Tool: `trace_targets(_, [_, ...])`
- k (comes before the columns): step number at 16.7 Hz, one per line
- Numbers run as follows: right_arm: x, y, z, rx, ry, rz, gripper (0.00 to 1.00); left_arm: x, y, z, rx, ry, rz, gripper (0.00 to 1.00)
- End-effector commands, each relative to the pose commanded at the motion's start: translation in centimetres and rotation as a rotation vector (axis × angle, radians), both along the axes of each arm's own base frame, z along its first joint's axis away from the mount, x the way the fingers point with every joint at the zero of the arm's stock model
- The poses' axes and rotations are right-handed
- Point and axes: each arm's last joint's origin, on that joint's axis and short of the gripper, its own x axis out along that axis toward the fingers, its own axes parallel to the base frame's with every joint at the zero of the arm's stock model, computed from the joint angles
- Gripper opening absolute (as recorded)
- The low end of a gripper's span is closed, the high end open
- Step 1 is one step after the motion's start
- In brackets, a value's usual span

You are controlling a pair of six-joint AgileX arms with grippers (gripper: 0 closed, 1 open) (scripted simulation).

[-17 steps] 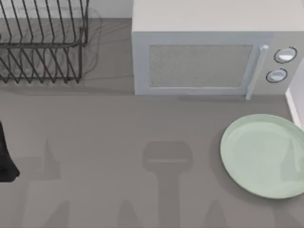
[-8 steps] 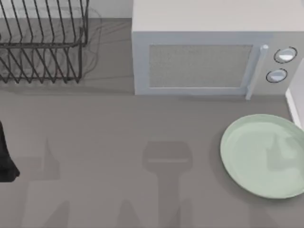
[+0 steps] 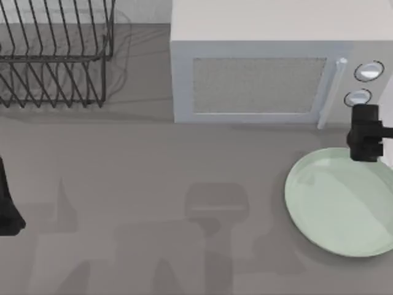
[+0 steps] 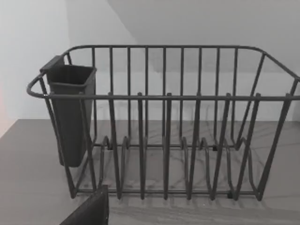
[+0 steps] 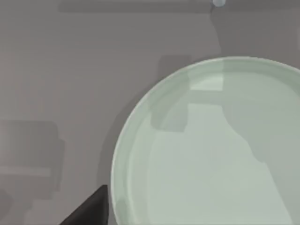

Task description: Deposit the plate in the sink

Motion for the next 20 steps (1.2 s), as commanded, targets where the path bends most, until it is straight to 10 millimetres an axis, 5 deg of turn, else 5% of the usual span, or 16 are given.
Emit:
trace_targets(5, [6.3, 6.3, -2.7, -0.096, 0.369, 0.007, 1.0, 0.0, 0.0, 0.0, 0.0, 0.0, 0.0, 1.0])
trace_targets(9, [8.8, 10.0, -5.7, -0.175, 0.542, 0.0, 1.0, 0.0, 0.0, 0.0, 0.0, 0.0, 0.0, 1.0])
trace_targets(20, [9.4, 11.1, -7.9, -0.204, 0.596, -0.005, 1.0, 0.0, 0.0, 0.0, 0.0, 0.0, 0.0, 1.0])
